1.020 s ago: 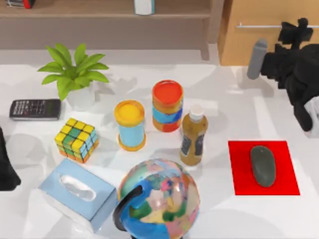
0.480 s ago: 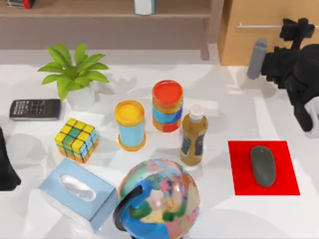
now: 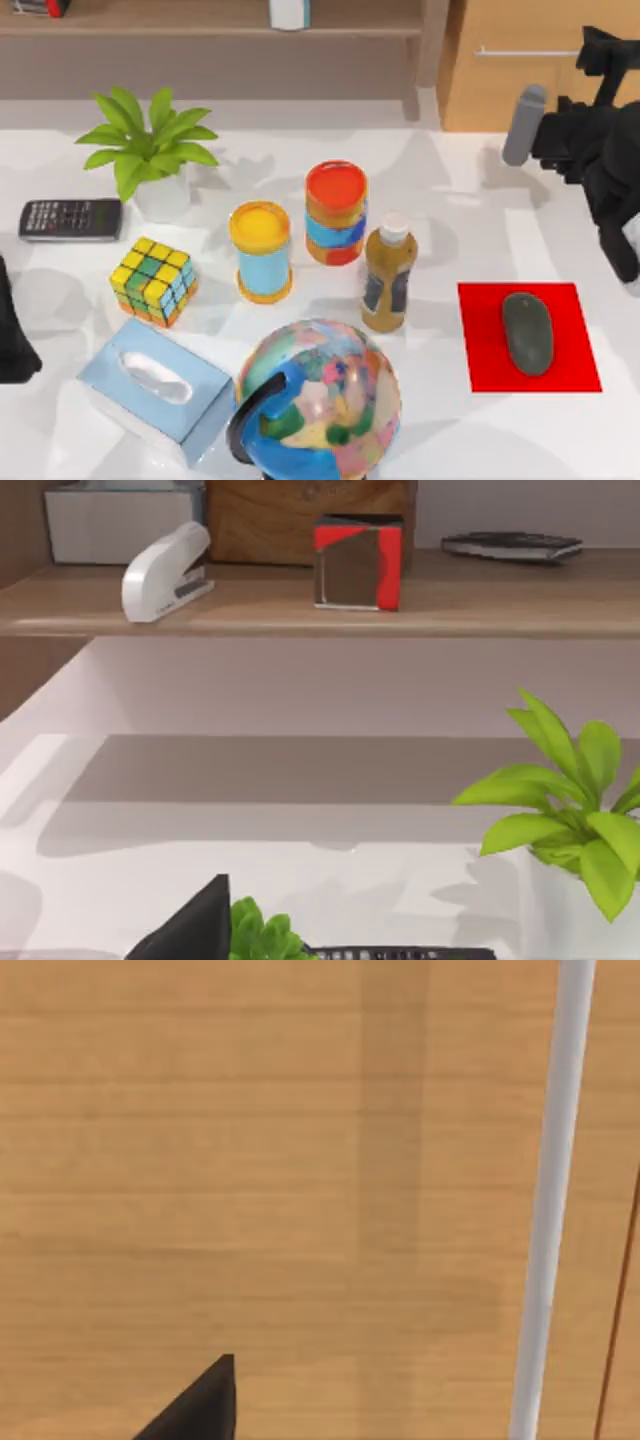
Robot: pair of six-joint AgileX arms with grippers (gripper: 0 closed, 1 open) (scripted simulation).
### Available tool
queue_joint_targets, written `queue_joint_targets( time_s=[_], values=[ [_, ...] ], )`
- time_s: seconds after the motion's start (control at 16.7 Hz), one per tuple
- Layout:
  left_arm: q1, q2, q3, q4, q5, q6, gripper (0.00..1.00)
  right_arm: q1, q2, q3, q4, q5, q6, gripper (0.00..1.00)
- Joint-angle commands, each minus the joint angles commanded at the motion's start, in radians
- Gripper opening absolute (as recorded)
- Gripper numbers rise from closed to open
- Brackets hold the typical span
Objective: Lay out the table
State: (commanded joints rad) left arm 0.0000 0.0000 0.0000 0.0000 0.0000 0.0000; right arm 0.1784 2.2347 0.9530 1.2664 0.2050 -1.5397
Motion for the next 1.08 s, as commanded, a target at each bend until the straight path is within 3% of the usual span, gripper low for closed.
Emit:
queue_joint_targets(
  time_s=[0.66, 0.84, 1.08],
  values=[
    [0.000, 0.000, 0.000, 0.000, 0.000, 0.000, 1.00, 0.013, -0.008, -0.066, 0.015, 0.018, 0.010, 1.00],
    [0.000, 0.000, 0.000, 0.000, 0.000, 0.000, 1.00, 0.099, -0.049, -0.042, -0.002, 0.054, 0.099, 1.00],
    [0.000, 0.000, 0.000, 0.000, 0.000, 0.000, 1.00, 0.281, -0.102, 0.036, -0.076, 0.136, 0.331, 1.00]
  ],
)
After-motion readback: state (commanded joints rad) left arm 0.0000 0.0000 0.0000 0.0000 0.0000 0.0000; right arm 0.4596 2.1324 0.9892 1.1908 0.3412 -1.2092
